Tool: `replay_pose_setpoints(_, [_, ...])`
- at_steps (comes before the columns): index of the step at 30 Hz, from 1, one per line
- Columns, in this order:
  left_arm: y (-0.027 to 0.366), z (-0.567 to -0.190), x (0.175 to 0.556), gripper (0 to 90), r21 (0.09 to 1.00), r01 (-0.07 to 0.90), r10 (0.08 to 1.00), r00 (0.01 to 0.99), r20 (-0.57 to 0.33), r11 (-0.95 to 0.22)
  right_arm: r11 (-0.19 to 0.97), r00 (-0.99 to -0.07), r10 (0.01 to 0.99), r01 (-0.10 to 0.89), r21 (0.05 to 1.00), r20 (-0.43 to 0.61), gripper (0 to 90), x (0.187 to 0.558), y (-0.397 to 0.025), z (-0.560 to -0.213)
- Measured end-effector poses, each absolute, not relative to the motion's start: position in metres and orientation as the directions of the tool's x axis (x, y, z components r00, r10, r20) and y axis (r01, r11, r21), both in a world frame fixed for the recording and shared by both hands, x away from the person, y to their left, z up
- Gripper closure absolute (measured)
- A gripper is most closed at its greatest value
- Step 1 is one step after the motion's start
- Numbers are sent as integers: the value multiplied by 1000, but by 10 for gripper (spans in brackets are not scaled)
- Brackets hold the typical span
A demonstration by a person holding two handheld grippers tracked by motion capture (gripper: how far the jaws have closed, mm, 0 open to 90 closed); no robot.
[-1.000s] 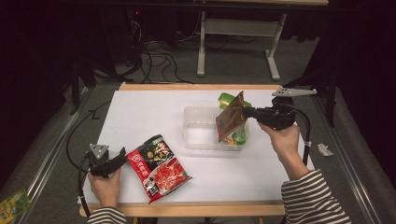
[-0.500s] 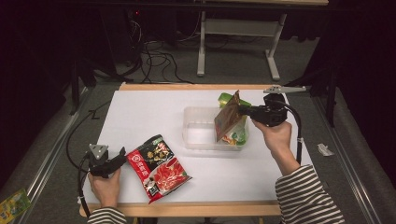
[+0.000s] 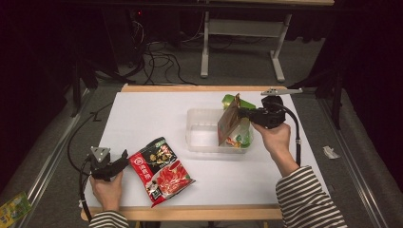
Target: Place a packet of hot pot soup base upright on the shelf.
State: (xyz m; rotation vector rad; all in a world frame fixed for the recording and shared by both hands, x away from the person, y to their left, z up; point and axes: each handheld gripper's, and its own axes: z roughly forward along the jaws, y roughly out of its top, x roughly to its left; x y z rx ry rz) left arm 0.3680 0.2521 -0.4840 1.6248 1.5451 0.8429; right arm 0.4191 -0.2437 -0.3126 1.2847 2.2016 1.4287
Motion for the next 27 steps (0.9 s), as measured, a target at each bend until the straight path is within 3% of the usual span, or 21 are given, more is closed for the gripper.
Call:
replay_pose_setpoints(15, [252,-484,368,283,854,520,998,64,-23,-14,153,-595,766,538,829,245,891,427,-236,-317])
replay_pose_setpoints(27, [252,-484,368,283,853,522,998,65,-21,-16,175,-602,766,533,828,225,803,432,-229,-322])
